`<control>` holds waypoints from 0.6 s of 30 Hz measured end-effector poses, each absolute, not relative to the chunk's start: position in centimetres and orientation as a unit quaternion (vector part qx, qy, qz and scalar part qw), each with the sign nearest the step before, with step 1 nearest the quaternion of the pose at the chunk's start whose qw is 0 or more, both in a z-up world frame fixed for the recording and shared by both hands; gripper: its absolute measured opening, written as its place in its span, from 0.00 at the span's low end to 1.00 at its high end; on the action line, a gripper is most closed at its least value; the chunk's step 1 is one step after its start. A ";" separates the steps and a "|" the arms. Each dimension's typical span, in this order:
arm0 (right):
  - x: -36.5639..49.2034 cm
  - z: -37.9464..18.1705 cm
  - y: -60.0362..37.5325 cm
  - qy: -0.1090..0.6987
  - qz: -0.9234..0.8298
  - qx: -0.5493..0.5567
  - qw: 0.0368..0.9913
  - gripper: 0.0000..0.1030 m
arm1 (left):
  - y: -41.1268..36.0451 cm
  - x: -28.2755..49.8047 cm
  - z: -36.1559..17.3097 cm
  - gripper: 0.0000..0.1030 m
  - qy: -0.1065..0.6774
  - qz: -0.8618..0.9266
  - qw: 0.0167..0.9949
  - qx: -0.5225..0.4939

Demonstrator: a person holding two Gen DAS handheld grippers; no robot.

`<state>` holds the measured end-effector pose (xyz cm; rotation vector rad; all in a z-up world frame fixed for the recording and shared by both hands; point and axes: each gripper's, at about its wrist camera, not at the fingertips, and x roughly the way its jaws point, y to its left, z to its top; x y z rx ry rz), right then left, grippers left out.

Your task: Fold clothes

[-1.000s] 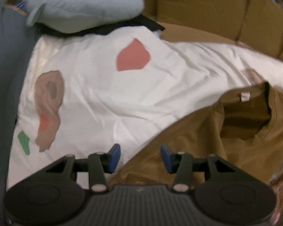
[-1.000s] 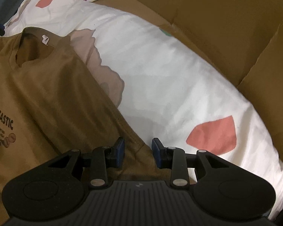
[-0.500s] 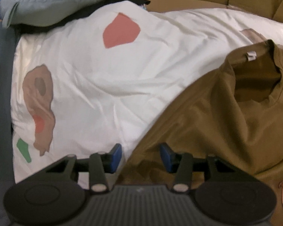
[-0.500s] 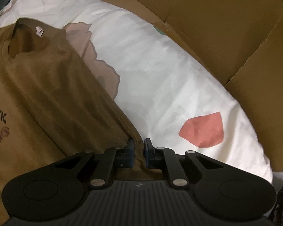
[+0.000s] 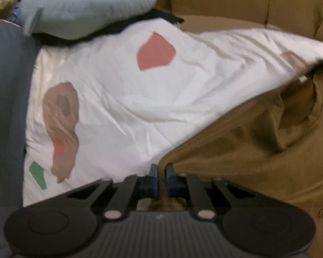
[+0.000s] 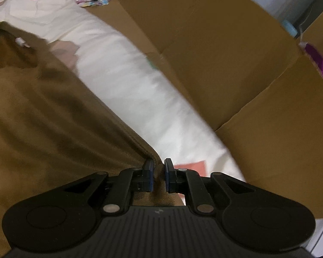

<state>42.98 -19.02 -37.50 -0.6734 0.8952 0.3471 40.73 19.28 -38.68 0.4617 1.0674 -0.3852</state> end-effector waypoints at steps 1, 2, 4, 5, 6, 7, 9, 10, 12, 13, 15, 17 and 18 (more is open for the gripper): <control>43.3 -37.4 -19.0 0.418 0.159 -0.321 0.835 0.08 | 19.4 40.8 -38.5 0.07 0.496 -0.176 0.823 0.213; 43.7 -37.3 -19.0 0.413 0.155 -0.324 0.837 0.08 | 19.4 41.0 -38.3 0.07 0.491 -0.173 0.827 0.211; 44.3 -37.3 -18.6 0.402 0.149 -0.334 0.839 0.08 | 19.2 41.4 -37.9 0.07 0.482 -0.165 0.835 0.210; 44.6 -37.3 -18.4 0.397 0.147 -0.338 0.840 0.08 | 19.1 41.7 -37.7 0.07 0.477 -0.161 0.838 0.210; 45.0 -37.3 -18.2 0.394 0.145 -0.340 0.842 0.08 | 19.2 41.9 -37.6 0.07 0.473 -0.156 0.842 0.208; 45.3 -37.3 -18.0 0.393 0.144 -0.340 0.842 0.08 | 19.4 42.1 -37.4 0.07 0.473 -0.152 0.844 0.201; 46.2 -37.4 -17.6 0.393 0.142 -0.342 0.842 0.08 | 19.6 42.5 -37.1 0.07 0.472 -0.145 0.848 0.192; 46.5 -37.6 -17.4 0.392 0.142 -0.342 0.842 0.08 | 19.8 42.6 -36.9 0.07 0.471 -0.142 0.850 0.190; 47.2 -37.9 -16.9 0.391 0.139 -0.344 0.842 0.08 | 20.0 42.8 -36.9 0.07 0.470 -0.133 0.853 0.185; 47.6 -38.0 -16.6 0.391 0.137 -0.344 0.843 0.08 | 20.1 43.0 -36.9 0.07 0.470 -0.129 0.854 0.183; 48.3 -38.3 -16.1 0.391 0.136 -0.343 0.843 0.08 | 20.3 43.2 -37.0 0.07 0.469 -0.121 0.857 0.178; 49.0 -38.4 -15.5 0.390 0.136 -0.344 0.843 0.08 | 20.5 43.4 -37.2 0.07 0.468 -0.114 0.858 0.179; 49.4 -38.5 -15.2 0.389 0.136 -0.345 0.843 0.08 | 20.6 43.5 -37.3 0.07 0.468 -0.110 0.858 0.179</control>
